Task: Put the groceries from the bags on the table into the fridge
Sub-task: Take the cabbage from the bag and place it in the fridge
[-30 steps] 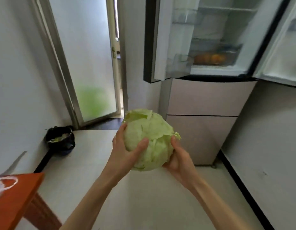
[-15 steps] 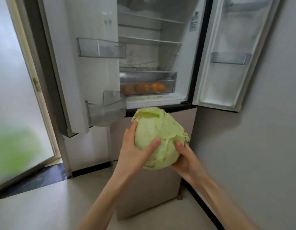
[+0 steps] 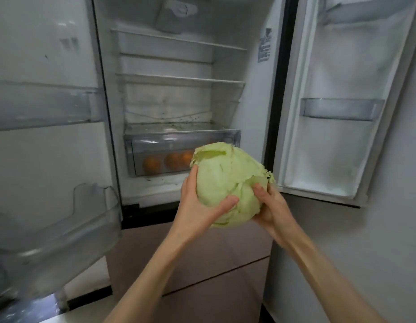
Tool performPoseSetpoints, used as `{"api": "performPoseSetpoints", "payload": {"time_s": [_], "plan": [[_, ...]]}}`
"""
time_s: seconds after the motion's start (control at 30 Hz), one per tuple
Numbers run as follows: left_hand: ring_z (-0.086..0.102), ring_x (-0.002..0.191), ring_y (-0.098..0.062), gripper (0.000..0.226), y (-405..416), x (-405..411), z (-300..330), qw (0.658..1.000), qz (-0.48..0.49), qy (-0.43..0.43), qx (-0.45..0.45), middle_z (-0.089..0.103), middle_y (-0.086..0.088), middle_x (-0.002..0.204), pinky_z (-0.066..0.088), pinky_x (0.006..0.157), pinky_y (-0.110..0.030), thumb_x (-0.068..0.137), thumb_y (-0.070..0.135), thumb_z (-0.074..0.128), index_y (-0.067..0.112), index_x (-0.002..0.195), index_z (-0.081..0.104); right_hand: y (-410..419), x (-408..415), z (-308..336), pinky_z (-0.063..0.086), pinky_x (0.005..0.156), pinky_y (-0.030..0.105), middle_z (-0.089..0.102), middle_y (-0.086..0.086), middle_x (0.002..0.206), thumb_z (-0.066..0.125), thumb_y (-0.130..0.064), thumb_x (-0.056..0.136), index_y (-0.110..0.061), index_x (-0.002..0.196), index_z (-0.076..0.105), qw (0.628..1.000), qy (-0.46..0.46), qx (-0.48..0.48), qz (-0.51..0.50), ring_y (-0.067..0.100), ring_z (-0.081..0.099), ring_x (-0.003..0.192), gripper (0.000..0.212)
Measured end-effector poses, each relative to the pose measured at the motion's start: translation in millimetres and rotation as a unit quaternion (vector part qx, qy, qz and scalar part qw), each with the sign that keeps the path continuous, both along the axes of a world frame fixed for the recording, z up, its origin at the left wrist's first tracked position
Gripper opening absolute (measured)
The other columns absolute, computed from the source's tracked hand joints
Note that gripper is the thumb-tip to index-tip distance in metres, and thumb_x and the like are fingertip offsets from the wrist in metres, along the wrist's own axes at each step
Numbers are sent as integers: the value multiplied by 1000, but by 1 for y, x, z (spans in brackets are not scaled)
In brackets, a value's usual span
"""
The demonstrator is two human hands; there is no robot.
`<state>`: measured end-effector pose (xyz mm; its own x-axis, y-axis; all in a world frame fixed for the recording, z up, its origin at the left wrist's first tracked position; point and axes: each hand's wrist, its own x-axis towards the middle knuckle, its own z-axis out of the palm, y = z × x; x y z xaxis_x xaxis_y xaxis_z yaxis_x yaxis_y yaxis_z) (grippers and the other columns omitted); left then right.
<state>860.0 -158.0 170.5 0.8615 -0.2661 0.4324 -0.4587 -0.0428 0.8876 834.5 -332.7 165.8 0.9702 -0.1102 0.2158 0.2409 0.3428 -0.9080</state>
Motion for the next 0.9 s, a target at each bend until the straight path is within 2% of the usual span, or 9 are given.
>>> {"api": "performPoseSetpoints", "payload": {"time_s": [0.17, 0.27, 0.43, 0.5, 0.63, 0.73, 0.83, 0.9], "plan": [[41, 128, -11, 116, -47, 77, 20, 998, 45, -7, -42, 32, 12, 145, 44, 101, -42, 41, 68, 77, 46, 140, 20, -45, 84, 27, 52, 89, 49, 59, 4, 129, 81, -49, 59, -20, 132, 46, 999, -19, -39, 32, 25, 58, 116, 86], [46, 123, -12, 109, -65, 119, 35, 996, 67, -17, -63, 38, 10, 140, 47, 98, -42, 43, 64, 78, 47, 137, 26, -61, 132, 45, 51, 91, 50, 58, 0, 130, 70, -49, 66, -24, 132, 48, 996, -25, -77, 33, 20, 56, 118, 74], [52, 115, -14, 98, -81, 190, 74, 994, 66, -30, -87, 43, 9, 134, 52, 90, -42, 47, 59, 82, 51, 129, 31, -77, 208, 82, 56, 81, 39, 64, -6, 119, 65, -47, 69, -27, 124, 54, 995, -45, -80, 48, 12, 63, 107, 59], [53, 112, -14, 93, -86, 221, 91, 993, 66, -46, -83, 46, 9, 130, 53, 89, -40, 48, 56, 82, 46, 127, 34, -78, 240, 95, 56, 80, 38, 66, -4, 119, 66, -47, 67, -25, 124, 55, 994, -58, -81, 40, 14, 64, 106, 62], [55, 105, -6, 82, -92, 290, 114, 993, 49, -77, -77, 52, 15, 116, 54, 84, -30, 52, 49, 77, 42, 124, 38, -79, 313, 110, 55, 84, 49, 65, 3, 121, 71, -48, 62, -18, 127, 53, 994, -87, -61, -13, 23, 63, 108, 74], [55, 109, -13, 92, -96, 347, 127, 994, 47, -66, -67, 50, 7, 125, 53, 88, -34, 55, 50, 78, 32, 135, 36, -83, 364, 122, 55, 83, 46, 65, 11, 120, 71, -46, 64, -9, 124, 56, 995, -87, -46, -20, 27, 64, 107, 73], [57, 99, -6, 81, -105, 394, 138, 996, 23, -52, -68, 54, 8, 115, 52, 78, -24, 65, 37, 79, 26, 134, 37, -90, 409, 127, 50, 92, 51, 65, 12, 119, 74, -45, 62, -8, 124, 56, 996, -83, -27, -30, 26, 64, 107, 75], [57, 94, -4, 77, -112, 421, 142, 998, 11, -39, -52, 54, 10, 107, 52, 76, -23, 68, 35, 78, 24, 132, 37, -95, 433, 128, 50, 91, 52, 66, 10, 118, 75, -46, 60, -11, 124, 57, 995, -83, -28, -37, 26, 64, 106, 75]]}}
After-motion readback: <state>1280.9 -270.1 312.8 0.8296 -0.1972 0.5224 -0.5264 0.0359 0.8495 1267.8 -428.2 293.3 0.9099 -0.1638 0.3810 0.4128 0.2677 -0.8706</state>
